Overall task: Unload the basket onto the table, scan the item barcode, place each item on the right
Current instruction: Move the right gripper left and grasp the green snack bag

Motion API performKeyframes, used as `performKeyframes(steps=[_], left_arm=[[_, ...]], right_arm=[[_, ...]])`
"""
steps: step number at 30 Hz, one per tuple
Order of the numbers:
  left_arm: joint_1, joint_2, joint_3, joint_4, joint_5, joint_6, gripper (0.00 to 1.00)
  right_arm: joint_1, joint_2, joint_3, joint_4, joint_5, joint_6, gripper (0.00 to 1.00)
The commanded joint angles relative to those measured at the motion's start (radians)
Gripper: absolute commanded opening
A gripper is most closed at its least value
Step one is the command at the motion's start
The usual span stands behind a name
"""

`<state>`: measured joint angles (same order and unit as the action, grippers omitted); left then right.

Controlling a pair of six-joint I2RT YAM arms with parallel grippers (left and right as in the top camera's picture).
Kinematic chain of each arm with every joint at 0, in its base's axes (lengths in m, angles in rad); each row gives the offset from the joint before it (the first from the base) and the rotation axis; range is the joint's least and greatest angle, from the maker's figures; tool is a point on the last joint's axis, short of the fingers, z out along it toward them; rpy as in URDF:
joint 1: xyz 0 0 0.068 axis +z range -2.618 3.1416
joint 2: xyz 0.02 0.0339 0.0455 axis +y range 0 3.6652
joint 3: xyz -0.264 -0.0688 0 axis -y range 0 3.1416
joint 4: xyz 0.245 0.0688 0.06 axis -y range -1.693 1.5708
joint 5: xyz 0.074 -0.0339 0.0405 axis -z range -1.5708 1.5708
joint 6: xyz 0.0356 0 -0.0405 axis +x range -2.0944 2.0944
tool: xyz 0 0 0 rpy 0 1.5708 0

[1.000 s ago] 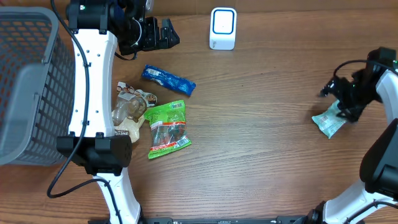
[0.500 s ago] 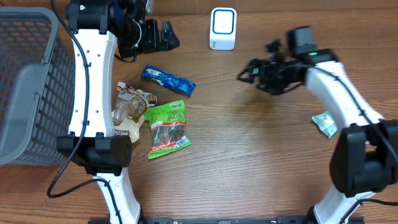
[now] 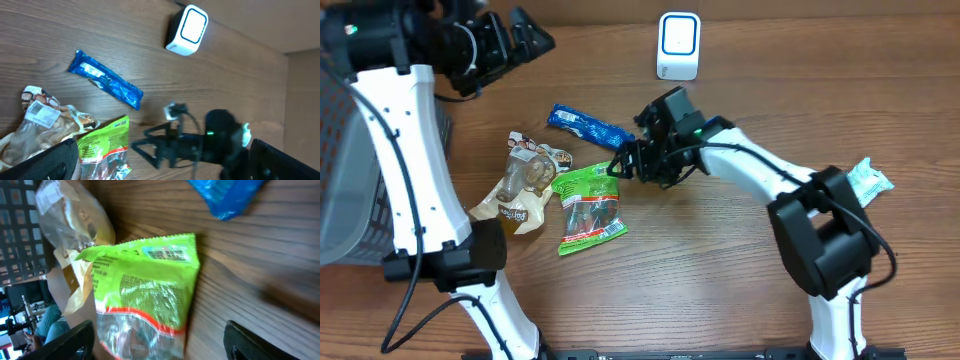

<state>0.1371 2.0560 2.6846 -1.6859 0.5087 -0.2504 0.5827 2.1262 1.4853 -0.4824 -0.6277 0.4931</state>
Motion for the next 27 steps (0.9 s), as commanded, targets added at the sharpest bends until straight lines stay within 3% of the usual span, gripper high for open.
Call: performKeyframes(steps=[1, 5, 8, 10, 12, 13, 19, 27], left_arm=[[-0.006, -0.082, 0.021, -0.003, -0.024, -0.027, 1.00], [-0.006, -0.093, 0.021, -0.003, -0.048, -0.027, 1.00], [-0.006, -0.092, 0.020, -0.003, -0.048, -0.027, 1.00], [-0.006, -0.092, 0.020, -0.003, -0.048, -0.027, 1.00], [-0.006, -0.092, 0.020, -0.003, -0.048, -0.027, 1.00], [-0.006, -0.092, 0.020, -0.003, -0.048, -0.027, 1.00], [-0.006, -0.092, 0.020, -0.003, -0.048, -0.027, 1.00], [-0.006, -0.092, 0.020, -0.003, -0.048, -0.027, 1.00]], right_arm=[[0.039, 0.055, 0.012, 0.048, -0.003, 0.068, 0.80], [0.082, 0.145, 0.012, 0.131, -0.037, 0.177, 0.76], [0.113, 0.196, 0.012, 0.188, -0.095, 0.247, 0.64], [0.129, 0.212, 0.012, 0.198, -0.111, 0.278, 0.46], [0.136, 0.214, 0.012, 0.197, -0.116, 0.289, 0.10], [0.136, 0.214, 0.013, 0.198, -0.130, 0.289, 0.04], [0.073, 0.198, 0.016, 0.174, -0.228, 0.289, 0.04], [-0.062, 0.016, 0.015, -0.103, -0.095, 0.307, 0.04]])
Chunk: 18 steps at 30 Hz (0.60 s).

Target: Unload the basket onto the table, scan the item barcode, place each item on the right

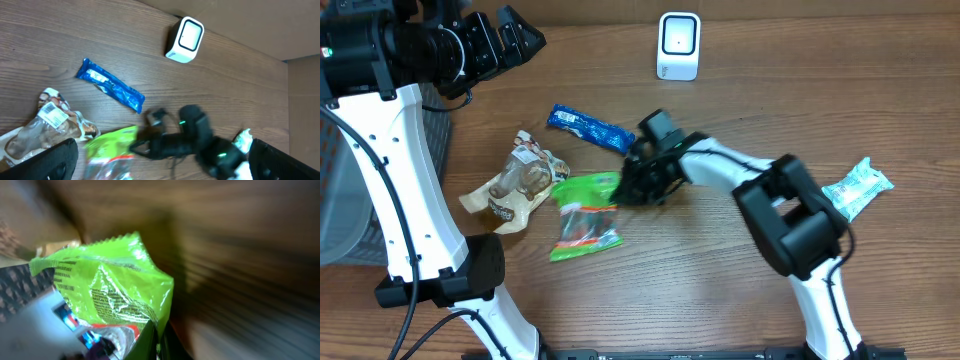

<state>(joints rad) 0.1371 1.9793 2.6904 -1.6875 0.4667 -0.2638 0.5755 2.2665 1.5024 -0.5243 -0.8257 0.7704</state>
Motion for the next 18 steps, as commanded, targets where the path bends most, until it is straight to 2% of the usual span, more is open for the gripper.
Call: performKeyframes(steps=[1, 3, 6, 9, 14, 17, 18], left_arm=[[-0.006, -0.016, 0.014, -0.002, -0.006, -0.013, 1.00], [-0.006, -0.016, 0.014, -0.002, -0.006, -0.013, 1.00], [-0.006, -0.016, 0.014, -0.002, -0.006, -0.013, 1.00], [-0.006, -0.016, 0.014, -0.002, -0.006, -0.013, 1.00], [-0.006, -0.016, 0.014, -0.002, -0.006, -0.013, 1.00], [-0.006, -0.016, 0.014, -0.002, -0.006, -0.013, 1.00], [-0.006, -0.016, 0.014, -0.002, -0.006, -0.013, 1.00]], right_arm=[[-0.072, -0.154, -0.002, -0.120, 0.158, 0.071, 0.04], [-0.106, -0.200, -0.002, -0.222, 0.231, 0.137, 0.04], [-0.143, -0.234, -0.003, -0.307, 0.249, 0.136, 0.04], [-0.158, -0.238, -0.003, -0.383, 0.272, 0.062, 0.04], [-0.162, -0.238, -0.003, -0.550, 0.417, -0.044, 0.04], [-0.171, -0.238, -0.003, -0.631, 0.499, -0.179, 0.05], [-0.174, -0.238, -0.003, -0.652, 0.530, -0.232, 0.08]])
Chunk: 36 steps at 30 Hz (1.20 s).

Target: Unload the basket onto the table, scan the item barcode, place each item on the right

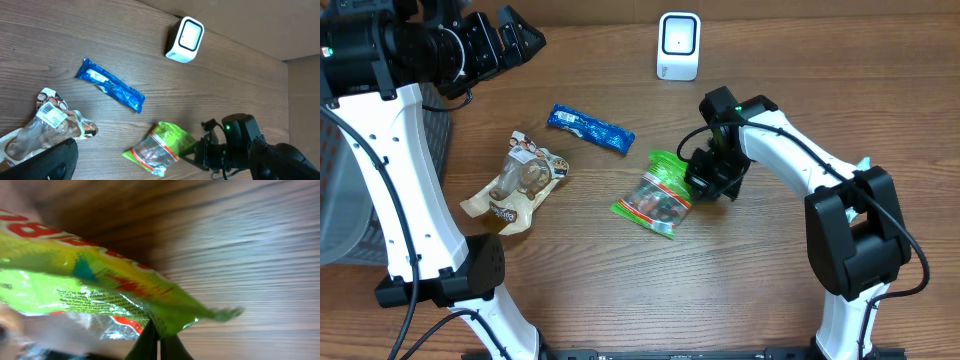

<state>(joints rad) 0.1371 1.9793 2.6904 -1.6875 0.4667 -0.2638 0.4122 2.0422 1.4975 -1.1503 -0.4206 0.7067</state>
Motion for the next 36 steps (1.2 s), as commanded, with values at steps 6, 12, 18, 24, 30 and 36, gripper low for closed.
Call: performKeyframes(steps=[6, 12, 18, 24, 30, 36], left_arm=[[-0.006, -0.016, 0.014, -0.002, -0.006, -0.013, 1.00], [-0.006, -0.016, 0.014, -0.002, -0.006, -0.013, 1.00], [-0.006, -0.016, 0.014, -0.002, -0.006, -0.013, 1.00], [-0.006, -0.016, 0.014, -0.002, -0.006, -0.013, 1.00], [-0.006, -0.016, 0.014, -0.002, -0.006, -0.013, 1.00], [-0.006, -0.016, 0.014, -0.002, -0.006, -0.013, 1.00]], right_arm=[[-0.055, -0.013, 0.014, -0.042, 0.159, -0.580, 0.78], [-0.136, -0.013, 0.063, 0.200, 0.167, -0.896, 0.94], [-0.134, 0.009, 0.061, 0.328, -0.045, -1.159, 0.86], [-0.116, 0.076, 0.061, 0.330, -0.135, -1.206, 0.87], [-0.099, 0.120, 0.061, 0.277, -0.184, -1.209, 0.90], [-0.075, 0.127, 0.061, 0.145, -0.289, -1.208, 0.90]])
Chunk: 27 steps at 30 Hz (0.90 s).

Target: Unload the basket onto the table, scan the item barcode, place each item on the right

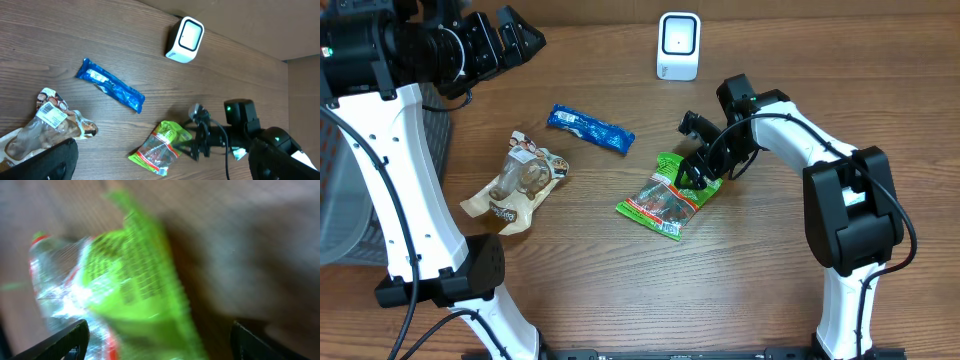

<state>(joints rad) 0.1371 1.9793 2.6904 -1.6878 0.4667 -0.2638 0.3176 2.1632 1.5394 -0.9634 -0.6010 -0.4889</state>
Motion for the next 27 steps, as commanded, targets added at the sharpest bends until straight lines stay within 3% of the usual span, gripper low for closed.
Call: performKeyframes(steps=[1, 4, 5, 6, 7, 8, 18, 24, 25, 26, 27], left_arm=[[-0.006, -0.016, 0.014, -0.002, -0.006, -0.013, 1.00], [-0.006, -0.016, 0.014, -0.002, -0.006, -0.013, 1.00], [-0.006, -0.016, 0.014, -0.002, -0.006, -0.013, 1.00], [-0.006, -0.016, 0.014, -0.002, -0.006, -0.013, 1.00], [-0.006, -0.016, 0.014, -0.002, -0.006, -0.013, 1.00], [-0.006, -0.016, 0.014, -0.002, -0.006, -0.013, 1.00], [-0.006, -0.016, 0.014, -0.002, -0.006, -0.013, 1.00], [-0.006, -0.016, 0.014, -0.002, -0.006, -0.013, 1.00], [-0.006, -0.016, 0.014, -0.002, -0.006, -0.013, 1.00], [-0.006, -0.016, 0.014, -0.002, -0.006, -0.013, 1.00], [-0.006, -0.016, 0.014, -0.002, -0.006, -0.013, 1.00]], right_arm=[[0.023, 0.006, 0.019, -0.060, -0.133, -0.005, 0.86], [0.030, 0.006, 0.019, -0.097, -0.154, 0.087, 0.66], [0.031, 0.006, 0.019, -0.099, -0.152, 0.125, 0.50], [0.031, 0.006, 0.019, -0.100, -0.152, 0.183, 0.22], [0.027, 0.006, 0.019, -0.098, -0.150, 0.222, 0.09], [0.021, 0.006, 0.019, -0.095, -0.148, 0.261, 0.04], [-0.159, 0.006, 0.019, -0.099, -0.124, 0.621, 0.04], [-0.216, 0.006, 0.019, -0.173, -0.090, 0.563, 0.05], [-0.215, 0.006, 0.019, -0.180, -0.074, 0.537, 0.13], [-0.215, 0.006, 0.019, -0.183, -0.047, 0.513, 0.28], [-0.212, 0.006, 0.019, -0.182, -0.018, 0.496, 0.50]])
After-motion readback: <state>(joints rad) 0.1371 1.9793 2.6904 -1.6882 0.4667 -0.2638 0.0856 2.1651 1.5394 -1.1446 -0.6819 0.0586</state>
